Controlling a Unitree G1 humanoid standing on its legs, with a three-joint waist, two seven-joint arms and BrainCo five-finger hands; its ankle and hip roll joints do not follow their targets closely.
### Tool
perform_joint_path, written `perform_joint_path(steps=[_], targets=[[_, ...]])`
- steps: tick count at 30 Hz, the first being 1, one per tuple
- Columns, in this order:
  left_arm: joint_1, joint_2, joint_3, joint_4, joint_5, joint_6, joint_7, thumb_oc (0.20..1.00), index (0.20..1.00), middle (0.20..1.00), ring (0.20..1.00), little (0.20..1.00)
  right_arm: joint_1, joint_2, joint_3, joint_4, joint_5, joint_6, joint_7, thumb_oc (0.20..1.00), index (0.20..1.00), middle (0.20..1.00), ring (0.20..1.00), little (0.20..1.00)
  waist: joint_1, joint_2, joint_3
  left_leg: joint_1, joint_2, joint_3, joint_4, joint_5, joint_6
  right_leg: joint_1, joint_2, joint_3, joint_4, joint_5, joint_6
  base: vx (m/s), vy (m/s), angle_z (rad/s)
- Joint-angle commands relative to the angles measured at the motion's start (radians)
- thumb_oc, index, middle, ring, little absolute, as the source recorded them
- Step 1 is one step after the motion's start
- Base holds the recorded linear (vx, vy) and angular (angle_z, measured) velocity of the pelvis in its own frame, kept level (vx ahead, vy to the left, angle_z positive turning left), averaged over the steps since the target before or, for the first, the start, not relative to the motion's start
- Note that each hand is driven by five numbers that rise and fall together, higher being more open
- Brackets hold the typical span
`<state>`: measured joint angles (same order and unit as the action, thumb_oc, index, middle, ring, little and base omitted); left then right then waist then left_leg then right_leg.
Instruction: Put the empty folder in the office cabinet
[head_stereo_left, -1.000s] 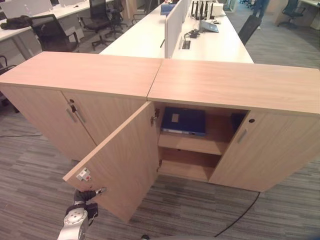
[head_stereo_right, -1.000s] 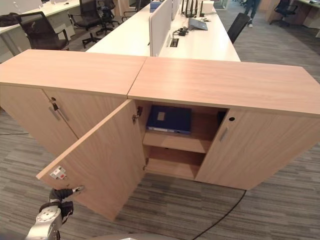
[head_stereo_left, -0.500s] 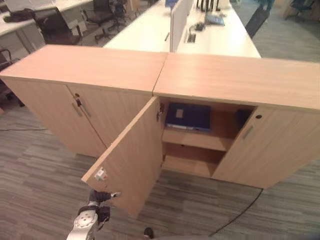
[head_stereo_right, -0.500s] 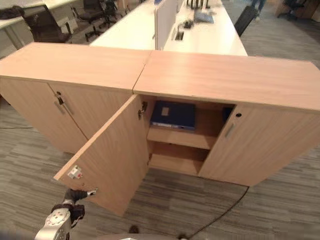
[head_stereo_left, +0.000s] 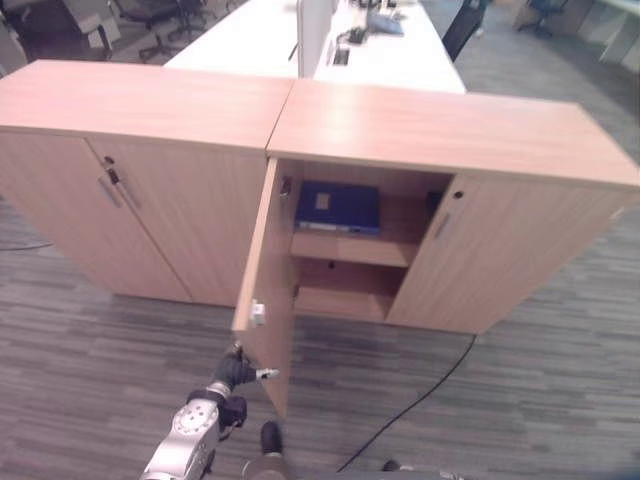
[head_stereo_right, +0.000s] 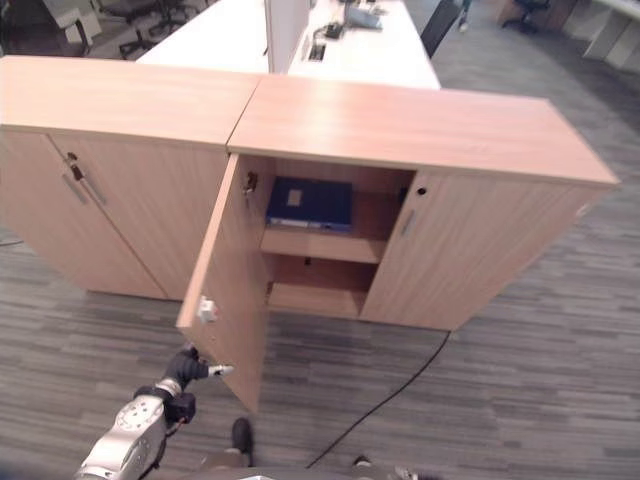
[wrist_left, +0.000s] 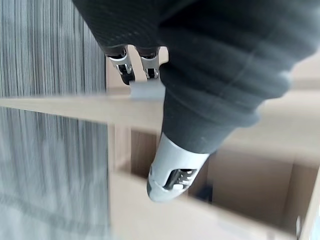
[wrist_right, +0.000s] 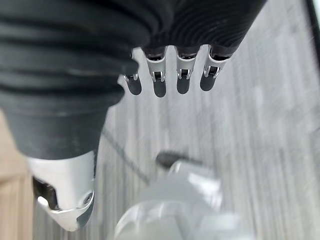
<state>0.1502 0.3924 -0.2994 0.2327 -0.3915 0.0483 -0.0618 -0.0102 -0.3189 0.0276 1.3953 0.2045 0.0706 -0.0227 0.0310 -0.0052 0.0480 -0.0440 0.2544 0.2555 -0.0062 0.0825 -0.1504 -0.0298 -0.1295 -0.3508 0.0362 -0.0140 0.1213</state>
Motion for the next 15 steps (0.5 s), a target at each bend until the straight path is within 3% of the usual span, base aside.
perform_joint_path(steps=[1,2,3,4,6,9,15], targets=[[-0.109,-0.015,-0.103,-0.201,-0.093,-0.056,-0.130,1.000,1.000,1.000,1.000,1.000,-0.078,0.001,0.031,0.036,-0.006,-0.007,-0.011,1.000,1.000,1.000,1.000,1.000,-0.040,-0.014,0.056,0.050,0.042,-0.057,0.028,-0.033,0.040,0.046,-0.011,-0.002,-0.023,-0.034,-0.007,0.01,-0.150,-0.65],[-0.132,0.004,-0.131,-0.252,-0.114,-0.065,-0.142,1.000,1.000,1.000,1.000,1.000,-0.092,-0.025,0.035,0.029,-0.005,-0.010,-0.010,1.000,1.000,1.000,1.000,1.000,-0.036,-0.016,0.064,0.030,-0.024,-0.134,0.084,-0.088,0.064,0.050,-0.012,0.018,-0.017,-0.040,-0.016,0.02,-0.129,-0.49],[-0.139,0.009,-0.143,-0.267,-0.122,-0.065,-0.147,1.000,1.000,1.000,1.000,1.000,-0.098,-0.032,0.036,0.026,-0.007,-0.011,-0.010,1.000,1.000,1.000,1.000,1.000,-0.036,-0.018,0.063,0.022,-0.055,-0.155,0.099,-0.106,0.070,0.052,-0.012,0.024,-0.015,-0.042,-0.019,0.01,-0.084,-0.58],[-0.140,0.009,-0.143,-0.268,-0.122,-0.065,-0.147,1.000,1.000,1.000,1.000,1.000,-0.099,-0.031,0.036,0.026,-0.007,-0.011,-0.010,1.000,1.000,1.000,1.000,1.000,-0.037,-0.019,0.062,0.018,-0.058,-0.156,0.099,-0.104,0.071,0.050,-0.015,0.023,-0.016,-0.039,-0.019,0.01,-0.025,-0.51],[-0.170,0.021,-0.173,-0.297,-0.135,-0.066,-0.159,1.000,1.000,1.000,1.000,1.000,-0.104,-0.039,0.037,0.023,-0.006,-0.011,-0.009,1.000,1.000,1.000,1.000,1.000,-0.035,-0.019,0.061,-0.009,-0.139,-0.182,0.108,-0.129,0.092,0.052,-0.008,0.032,-0.016,-0.042,-0.025,0.02,-0.018,-0.38],[-0.212,0.034,-0.186,-0.351,-0.172,-0.074,-0.163,1.000,1.000,1.000,1.000,1.000,-0.111,-0.027,0.042,0.025,0.002,-0.013,-0.004,1.000,1.000,1.000,1.000,1.000,-0.047,-0.007,0.045,0.012,-0.170,-0.181,0.056,-0.124,0.106,0.057,0.015,0.051,-0.027,-0.041,-0.033,0.04,0.034,-0.08],[-0.272,0.007,-0.171,-0.321,-0.176,-0.082,-0.132,1.000,1.000,1.000,1.000,1.000,-0.076,0.019,0.044,0.035,-0.004,-0.011,-0.001,1.000,1.000,1.000,1.000,1.000,-0.072,-0.014,-0.003,0.104,-0.179,-0.150,-0.081,-0.102,0.106,0.095,0.030,0.058,-0.099,-0.019,-0.017,0.09,0.055,-0.13]])
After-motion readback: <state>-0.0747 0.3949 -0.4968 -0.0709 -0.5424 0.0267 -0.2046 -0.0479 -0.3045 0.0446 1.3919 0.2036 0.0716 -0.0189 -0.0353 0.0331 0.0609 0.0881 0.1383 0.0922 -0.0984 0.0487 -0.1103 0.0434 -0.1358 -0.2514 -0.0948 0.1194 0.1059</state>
